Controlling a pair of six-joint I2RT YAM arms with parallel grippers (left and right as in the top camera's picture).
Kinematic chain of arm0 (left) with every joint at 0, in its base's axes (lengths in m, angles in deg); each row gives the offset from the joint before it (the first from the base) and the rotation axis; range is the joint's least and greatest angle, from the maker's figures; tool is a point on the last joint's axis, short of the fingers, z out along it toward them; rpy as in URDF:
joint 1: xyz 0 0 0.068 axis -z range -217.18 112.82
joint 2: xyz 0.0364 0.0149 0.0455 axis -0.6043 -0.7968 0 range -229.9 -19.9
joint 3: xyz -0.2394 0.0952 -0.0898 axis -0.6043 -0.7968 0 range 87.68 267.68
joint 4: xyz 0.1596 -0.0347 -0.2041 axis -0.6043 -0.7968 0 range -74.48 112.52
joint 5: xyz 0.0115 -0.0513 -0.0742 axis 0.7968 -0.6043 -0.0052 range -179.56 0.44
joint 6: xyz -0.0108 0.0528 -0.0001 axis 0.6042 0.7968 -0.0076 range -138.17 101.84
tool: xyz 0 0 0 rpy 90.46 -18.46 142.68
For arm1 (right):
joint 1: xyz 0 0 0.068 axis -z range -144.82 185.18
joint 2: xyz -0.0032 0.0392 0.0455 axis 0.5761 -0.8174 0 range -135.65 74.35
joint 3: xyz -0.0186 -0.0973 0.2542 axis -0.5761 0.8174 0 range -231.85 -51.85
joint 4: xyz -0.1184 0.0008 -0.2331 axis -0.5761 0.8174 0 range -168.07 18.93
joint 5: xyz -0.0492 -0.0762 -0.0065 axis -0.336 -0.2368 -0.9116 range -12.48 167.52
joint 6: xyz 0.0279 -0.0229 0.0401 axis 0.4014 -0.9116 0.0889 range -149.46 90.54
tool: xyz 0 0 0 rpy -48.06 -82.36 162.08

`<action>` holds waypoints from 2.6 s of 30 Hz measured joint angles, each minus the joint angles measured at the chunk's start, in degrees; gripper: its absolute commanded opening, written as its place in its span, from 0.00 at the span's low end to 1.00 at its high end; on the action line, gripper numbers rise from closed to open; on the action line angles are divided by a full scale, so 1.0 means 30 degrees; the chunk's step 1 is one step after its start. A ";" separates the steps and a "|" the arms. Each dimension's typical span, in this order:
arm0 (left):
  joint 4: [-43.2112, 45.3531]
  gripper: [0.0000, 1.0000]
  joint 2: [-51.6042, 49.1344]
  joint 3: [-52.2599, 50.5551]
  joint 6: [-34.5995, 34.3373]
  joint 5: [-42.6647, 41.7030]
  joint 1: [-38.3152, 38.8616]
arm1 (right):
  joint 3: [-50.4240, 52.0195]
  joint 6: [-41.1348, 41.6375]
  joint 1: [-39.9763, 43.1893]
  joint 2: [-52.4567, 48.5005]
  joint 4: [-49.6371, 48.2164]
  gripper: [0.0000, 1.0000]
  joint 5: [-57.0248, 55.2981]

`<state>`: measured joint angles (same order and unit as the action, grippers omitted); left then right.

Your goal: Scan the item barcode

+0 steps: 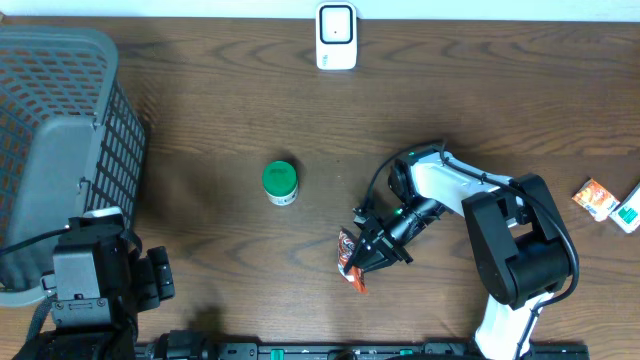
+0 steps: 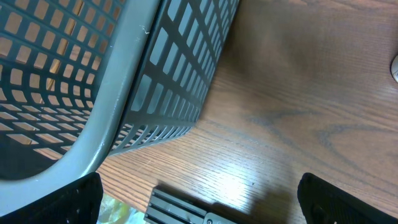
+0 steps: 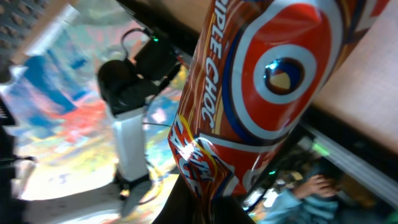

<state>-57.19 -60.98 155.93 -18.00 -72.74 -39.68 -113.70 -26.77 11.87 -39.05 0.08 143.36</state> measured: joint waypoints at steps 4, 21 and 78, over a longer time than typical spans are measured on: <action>0.0000 0.98 0.0000 0.0000 0.0000 0.0000 0.0000 | 0.0000 0.1005 0.0000 0.0000 0.0823 0.01 0.0984; 0.0007 0.98 0.0000 0.0000 0.0000 0.0000 0.0000 | -0.0007 -0.0248 0.1282 0.0000 -0.0087 0.55 0.3789; 0.0007 0.98 0.0000 0.0000 0.0000 0.0000 0.0000 | -0.0954 -0.1093 -0.4160 0.0146 -1.0652 0.61 -0.7118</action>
<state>-57.16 -60.98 155.93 -18.00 -72.74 -39.68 -116.56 -30.04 -0.62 -38.62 -31.87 122.01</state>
